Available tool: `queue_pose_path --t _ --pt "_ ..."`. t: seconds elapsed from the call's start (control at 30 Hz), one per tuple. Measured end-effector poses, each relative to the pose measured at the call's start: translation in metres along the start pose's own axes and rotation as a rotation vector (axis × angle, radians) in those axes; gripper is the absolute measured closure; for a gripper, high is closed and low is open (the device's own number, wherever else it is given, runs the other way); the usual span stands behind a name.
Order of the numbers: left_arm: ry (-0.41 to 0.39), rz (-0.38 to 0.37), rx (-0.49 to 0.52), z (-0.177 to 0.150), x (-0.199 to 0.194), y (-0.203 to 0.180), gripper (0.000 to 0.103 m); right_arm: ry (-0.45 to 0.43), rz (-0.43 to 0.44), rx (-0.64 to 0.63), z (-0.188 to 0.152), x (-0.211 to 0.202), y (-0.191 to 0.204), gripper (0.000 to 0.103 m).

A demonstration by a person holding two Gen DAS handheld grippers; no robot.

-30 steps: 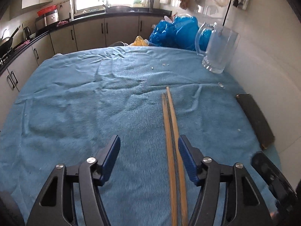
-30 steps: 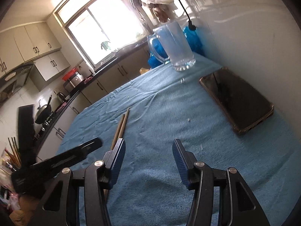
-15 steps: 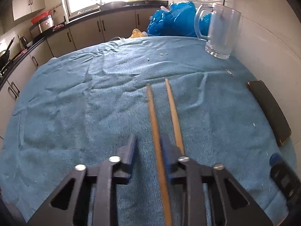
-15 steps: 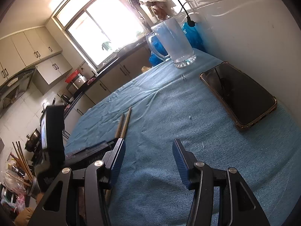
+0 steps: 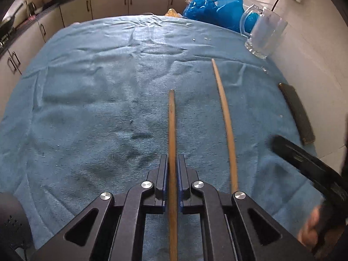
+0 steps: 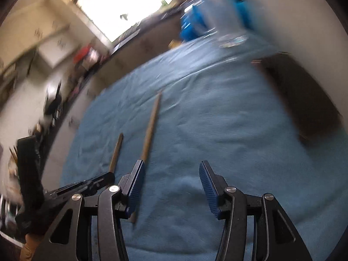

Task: Organize utensils
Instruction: 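Close the left tool on one chopstick while the right tool grasps the other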

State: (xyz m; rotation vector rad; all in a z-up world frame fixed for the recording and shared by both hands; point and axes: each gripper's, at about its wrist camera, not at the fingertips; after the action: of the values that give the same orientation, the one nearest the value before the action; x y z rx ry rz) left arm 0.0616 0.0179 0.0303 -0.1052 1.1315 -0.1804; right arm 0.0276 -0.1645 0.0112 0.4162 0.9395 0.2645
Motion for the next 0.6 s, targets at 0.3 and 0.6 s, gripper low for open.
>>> queue_pose_path --t 0.3,0.6 --pt "-0.001 0.013 0.001 0.035 0.018 -0.001 0.088 0.175 -0.106 -0.124 0.069 0.08 0.029 0.068" --pt "-0.027 -0.029 -0.006 0.049 0.024 0.003 0.088 0.196 -0.228 -0.23 0.088 0.107 0.053 0.079"
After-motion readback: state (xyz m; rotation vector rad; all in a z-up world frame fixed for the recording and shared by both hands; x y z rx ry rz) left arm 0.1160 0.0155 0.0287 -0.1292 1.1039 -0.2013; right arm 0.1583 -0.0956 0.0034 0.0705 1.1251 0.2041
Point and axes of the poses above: each gripper's, at about its wrist camera, not at the fingertips, and x roughly the way its jaws point, y to its left, z to its top, and after that the axes turned 2 degrees about -x, right-handed
